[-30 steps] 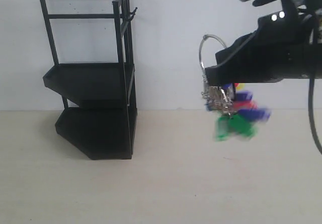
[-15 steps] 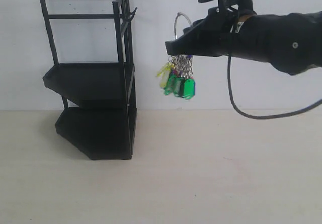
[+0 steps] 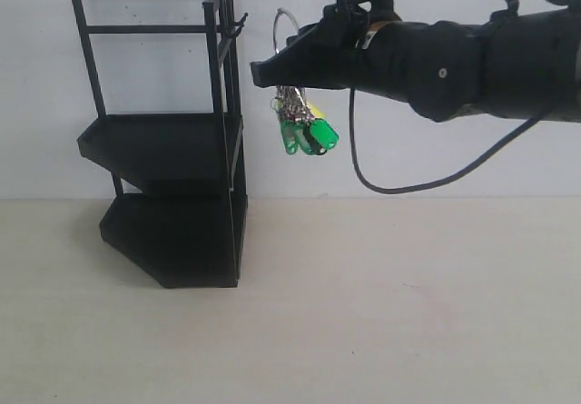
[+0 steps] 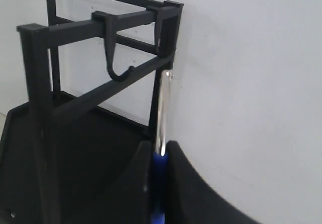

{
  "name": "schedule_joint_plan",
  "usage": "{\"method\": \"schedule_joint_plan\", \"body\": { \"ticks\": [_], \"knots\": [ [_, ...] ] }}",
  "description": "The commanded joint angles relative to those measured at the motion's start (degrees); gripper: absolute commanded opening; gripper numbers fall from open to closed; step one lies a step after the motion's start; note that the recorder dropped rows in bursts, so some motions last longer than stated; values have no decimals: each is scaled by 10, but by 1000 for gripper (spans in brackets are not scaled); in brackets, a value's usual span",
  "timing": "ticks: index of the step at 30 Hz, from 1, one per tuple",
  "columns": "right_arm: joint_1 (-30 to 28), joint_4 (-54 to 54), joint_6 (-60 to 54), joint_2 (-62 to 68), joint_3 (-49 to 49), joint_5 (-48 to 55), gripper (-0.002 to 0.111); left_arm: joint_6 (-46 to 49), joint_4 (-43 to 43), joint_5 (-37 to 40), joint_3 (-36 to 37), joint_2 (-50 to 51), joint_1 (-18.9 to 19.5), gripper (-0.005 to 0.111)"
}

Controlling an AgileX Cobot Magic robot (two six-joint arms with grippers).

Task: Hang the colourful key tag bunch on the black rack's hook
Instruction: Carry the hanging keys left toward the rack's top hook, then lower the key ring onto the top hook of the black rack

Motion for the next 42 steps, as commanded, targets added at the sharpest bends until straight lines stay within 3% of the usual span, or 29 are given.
{"method": "schedule_joint_plan", "body": {
  "ticks": [1, 31, 42],
  "knots": [
    [5, 41, -29, 26, -40, -24, 0, 0, -1, -6, -1, 2, 2, 4],
    [7, 43, -44, 100, -200, 133, 0, 0, -1, -6, -1, 2, 2, 4],
    [25, 31, -55, 104, -201, 146, 0, 0, -1, -6, -1, 2, 2, 4]
  ]
}}
